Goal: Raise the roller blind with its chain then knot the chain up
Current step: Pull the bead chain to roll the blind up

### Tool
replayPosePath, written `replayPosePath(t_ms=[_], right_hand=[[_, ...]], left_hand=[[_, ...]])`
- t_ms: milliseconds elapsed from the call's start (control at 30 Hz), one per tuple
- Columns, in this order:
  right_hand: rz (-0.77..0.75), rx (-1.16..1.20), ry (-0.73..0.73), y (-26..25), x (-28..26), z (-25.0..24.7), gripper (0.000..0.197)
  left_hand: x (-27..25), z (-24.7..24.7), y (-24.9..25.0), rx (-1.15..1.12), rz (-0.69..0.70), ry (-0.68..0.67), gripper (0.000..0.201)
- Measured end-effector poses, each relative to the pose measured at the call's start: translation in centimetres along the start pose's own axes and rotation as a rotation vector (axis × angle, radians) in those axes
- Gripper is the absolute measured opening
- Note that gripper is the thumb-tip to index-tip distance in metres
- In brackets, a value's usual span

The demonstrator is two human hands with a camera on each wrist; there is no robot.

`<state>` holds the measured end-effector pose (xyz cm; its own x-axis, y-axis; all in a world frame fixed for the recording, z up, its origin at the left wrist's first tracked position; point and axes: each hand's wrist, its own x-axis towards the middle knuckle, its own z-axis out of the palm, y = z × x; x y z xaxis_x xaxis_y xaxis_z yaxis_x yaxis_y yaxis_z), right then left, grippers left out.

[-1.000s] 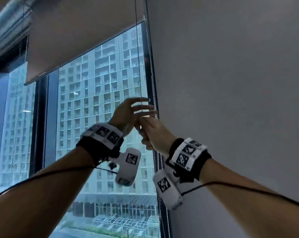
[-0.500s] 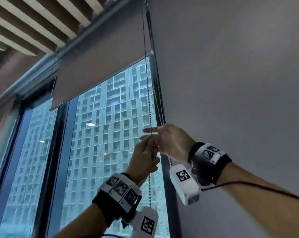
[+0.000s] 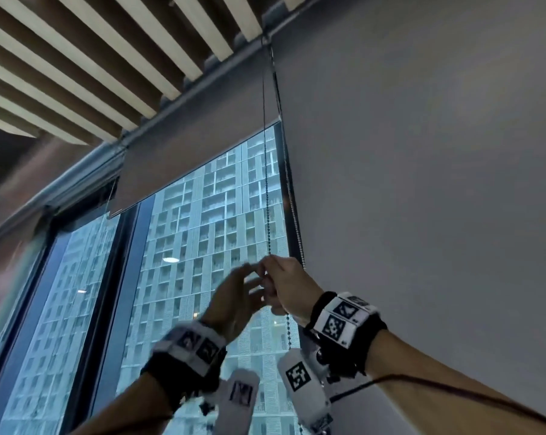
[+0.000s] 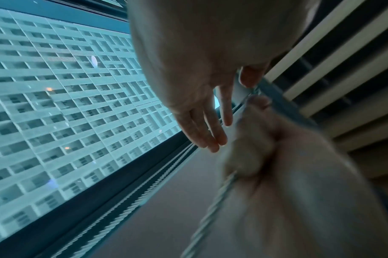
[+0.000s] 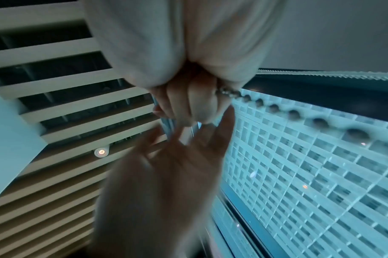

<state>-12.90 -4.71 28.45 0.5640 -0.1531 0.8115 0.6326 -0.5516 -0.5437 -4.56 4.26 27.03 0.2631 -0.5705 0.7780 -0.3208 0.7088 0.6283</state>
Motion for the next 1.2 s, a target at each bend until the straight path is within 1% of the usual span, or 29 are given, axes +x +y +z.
replayPosePath(t_ms=[67,167,267,300,333,400,433,467,500,533,567,633,667,733,767,800,867,900,933,967,1033,1100,1133,1200], right_hand=[[0.007,-0.04,-0.027,0.2,-1.0,0.0,0.037],[-0.004,-0.051,-0.074,-0.2,-2.4,-0.1,0.035],[-0.033,-0.138,-0.144,-0.4,-4.0,-0.1,0.029],[-0.017,-0.157,-0.177,0.0,-4.5,-0.1,0.029],[0.021,-0.164,-0.234,0.5,-5.0,-0.2,0.03],[0.169,-0.132,-0.419,1.5,-5.5,-0.8,0.032],[0.243,-0.087,-0.488,1.9,-5.4,-1.4,0.027],[0.283,-0.02,-0.515,2.0,-5.1,-2.1,0.024],[0.291,0.054,-0.468,1.9,-4.2,-2.9,0.034],[0.284,0.134,-0.387,1.4,-3.1,-3.8,0.043],[0.258,0.206,-0.304,0.5,-1.8,-4.6,0.046],[0.2,0.321,-0.146,-2.2,0.9,-5.4,0.04],[0.176,0.365,-0.092,-3.7,2.1,-5.3,0.036],[0.178,0.444,0.032,-6.0,3.8,-4.0,0.029],[0.163,0.417,0.088,-6.6,4.8,-3.3,0.028],[0.117,0.334,0.149,-7.1,5.6,-2.5,0.028],[-0.019,0.136,0.225,-7.6,6.3,-1.3,0.036],[-0.079,0.039,0.25,-7.8,6.3,-1.0,0.04],[-0.093,0.017,0.25,-7.9,6.1,-0.8,0.04],[-0.123,0.045,0.246,-7.9,5.9,-0.8,0.039],[-0.113,0.067,0.201,-7.5,4.5,-0.6,0.036],[-0.117,-0.003,0.187,-6.2,2.8,-0.1,0.036],[-0.112,-0.015,0.184,-5.5,1.7,0.1,0.037],[-0.077,0.01,0.143,-3.6,-0.6,0.9,0.038]], left_hand=[[2.2,1.4,2.6,0.065,0.064,0.016,0.041],[4.2,3.2,5.2,0.112,0.1,0.028,0.038],[4.3,4.3,5.5,0.075,0.114,0.062,0.03],[3.8,4.5,5.0,0.092,0.115,0.066,0.027],[3.0,4.5,4.4,0.131,0.12,0.067,0.025],[0.9,4.2,2.7,0.209,0.128,0.048,0.021],[-0.4,4.0,1.7,0.23,0.118,0.035,0.021],[-1.8,3.7,0.8,0.242,0.105,0.021,0.022],[-3.1,3.4,0.0,0.253,0.088,0.01,0.023],[-4.2,3.0,-0.6,0.265,0.067,0.007,0.024],[-5.0,2.7,-1.1,0.275,0.044,0.004,0.024],[-6.0,2.2,-1.4,0.318,0.019,-0.021,0.024],[-6.0,2.2,-1.4,0.346,0.02,-0.042,0.024],[-5.7,2.3,-0.9,0.386,0.013,-0.099,0.024],[-5.4,2.1,-0.7,0.407,0.014,-0.124,0.024],[-4.9,1.9,-0.4,0.448,0.02,-0.151,0.023],[-3.7,1.1,0.4,0.555,0.025,-0.196,0.026],[-3.2,0.6,1.1,0.578,0.019,-0.196,0.025],[-2.7,0.2,1.8,0.565,0.011,-0.186,0.026],[-2.2,-0.1,2.6,0.529,0.006,-0.159,0.03],[-0.9,-0.1,4.2,0.412,0.014,-0.067,0.033],[0.6,0.6,6.3,0.328,0.054,0.03,0.04],[1.4,1.1,7.3,0.301,0.075,0.055,0.043],[2.7,2.1,8.9,0.288,0.082,0.059,0.041]])
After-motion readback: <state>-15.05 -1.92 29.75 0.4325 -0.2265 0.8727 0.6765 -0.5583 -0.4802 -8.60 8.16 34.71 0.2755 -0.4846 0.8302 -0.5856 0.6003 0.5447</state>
